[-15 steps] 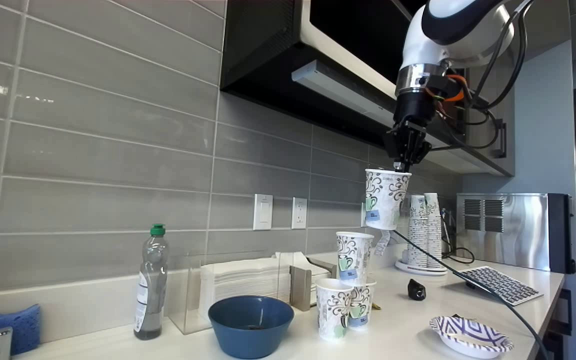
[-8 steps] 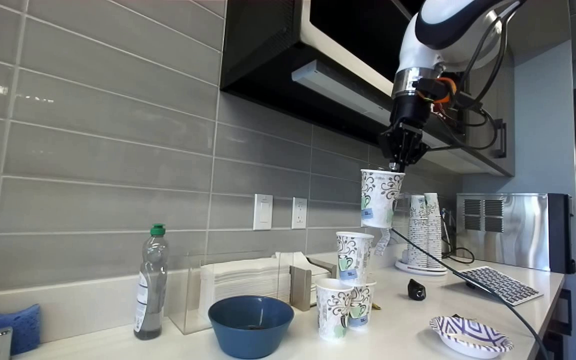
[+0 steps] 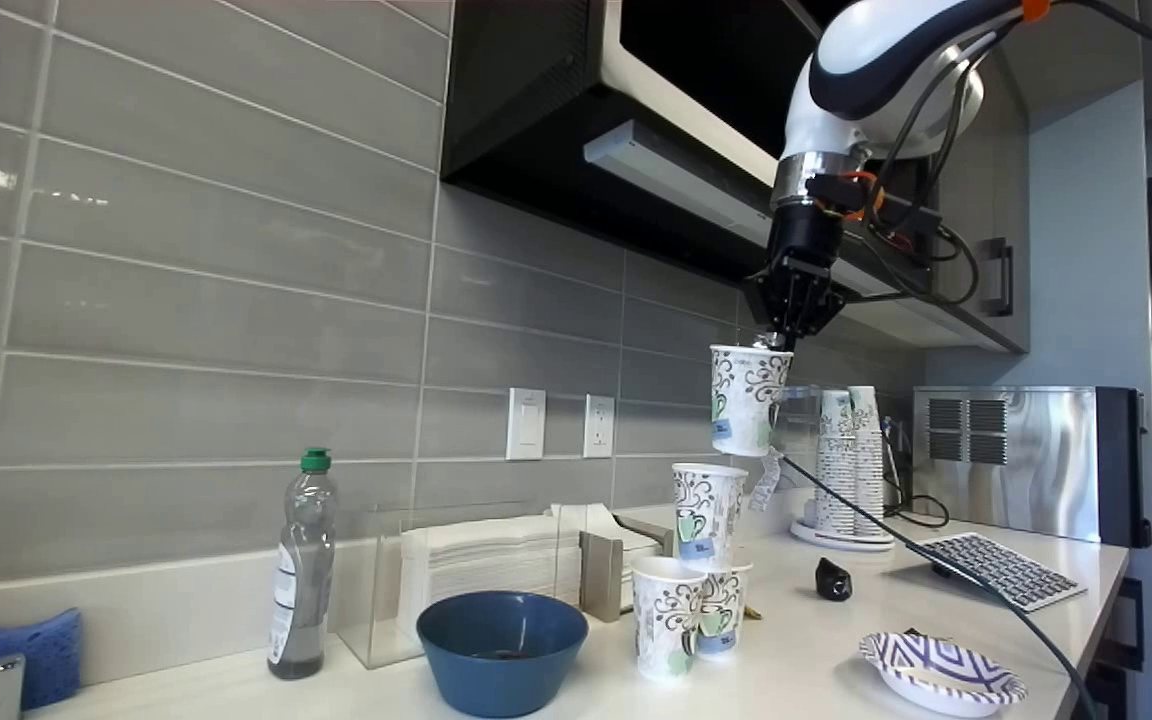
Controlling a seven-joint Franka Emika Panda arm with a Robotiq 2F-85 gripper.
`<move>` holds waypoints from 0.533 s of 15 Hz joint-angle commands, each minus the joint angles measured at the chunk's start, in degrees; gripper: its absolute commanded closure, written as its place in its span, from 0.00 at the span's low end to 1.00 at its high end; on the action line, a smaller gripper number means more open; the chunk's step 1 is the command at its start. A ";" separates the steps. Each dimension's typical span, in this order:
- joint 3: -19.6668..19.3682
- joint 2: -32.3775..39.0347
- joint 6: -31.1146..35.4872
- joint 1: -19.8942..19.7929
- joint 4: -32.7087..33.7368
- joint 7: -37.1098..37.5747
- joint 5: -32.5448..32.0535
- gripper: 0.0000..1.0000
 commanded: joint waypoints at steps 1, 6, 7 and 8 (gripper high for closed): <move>-0.51 1.73 0.22 -0.46 2.21 0.95 1.68 0.99; -1.44 2.38 0.72 -0.48 2.70 0.40 3.60 0.99; -1.55 2.66 0.62 -0.47 2.98 0.32 4.00 0.99; -1.62 2.81 0.58 -0.43 3.04 0.23 4.37 0.99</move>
